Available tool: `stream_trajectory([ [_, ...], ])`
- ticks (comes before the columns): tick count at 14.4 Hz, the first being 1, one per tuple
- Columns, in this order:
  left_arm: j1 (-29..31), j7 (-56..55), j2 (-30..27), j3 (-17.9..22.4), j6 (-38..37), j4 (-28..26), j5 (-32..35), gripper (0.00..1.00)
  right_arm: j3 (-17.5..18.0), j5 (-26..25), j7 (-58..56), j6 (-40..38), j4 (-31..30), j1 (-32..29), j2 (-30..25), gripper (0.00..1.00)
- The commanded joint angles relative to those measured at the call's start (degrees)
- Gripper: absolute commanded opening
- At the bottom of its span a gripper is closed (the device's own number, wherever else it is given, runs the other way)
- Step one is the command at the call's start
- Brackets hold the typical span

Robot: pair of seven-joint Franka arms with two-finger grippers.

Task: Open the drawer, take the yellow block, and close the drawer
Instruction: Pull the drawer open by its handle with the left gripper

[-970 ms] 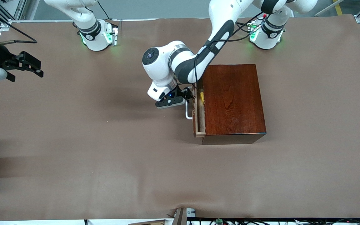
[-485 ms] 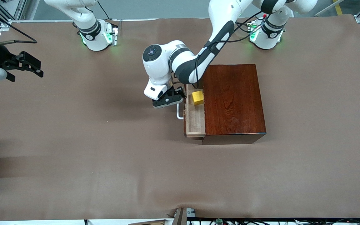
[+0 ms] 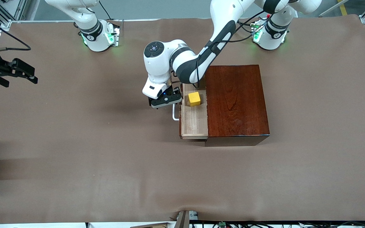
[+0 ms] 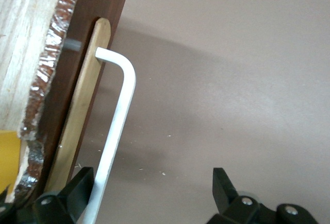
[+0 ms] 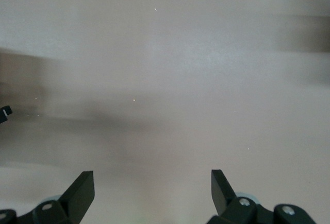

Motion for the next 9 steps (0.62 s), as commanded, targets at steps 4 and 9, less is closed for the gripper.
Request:
stream_trajectory([
  [4,-1.99,-4.7,2.29,-0.17,5.46,1.73,-2.24,1.0,0.98,0.28,-0.04,-0.06,2.95,-2.79,3.91,1.0],
  [9,-2.08,-4.52,1.94,-0.17,4.5,1.46,-1.98,1.0,1.33,1.42,0.31,0.64,4.53,-1.91,6.72,1.0],
])
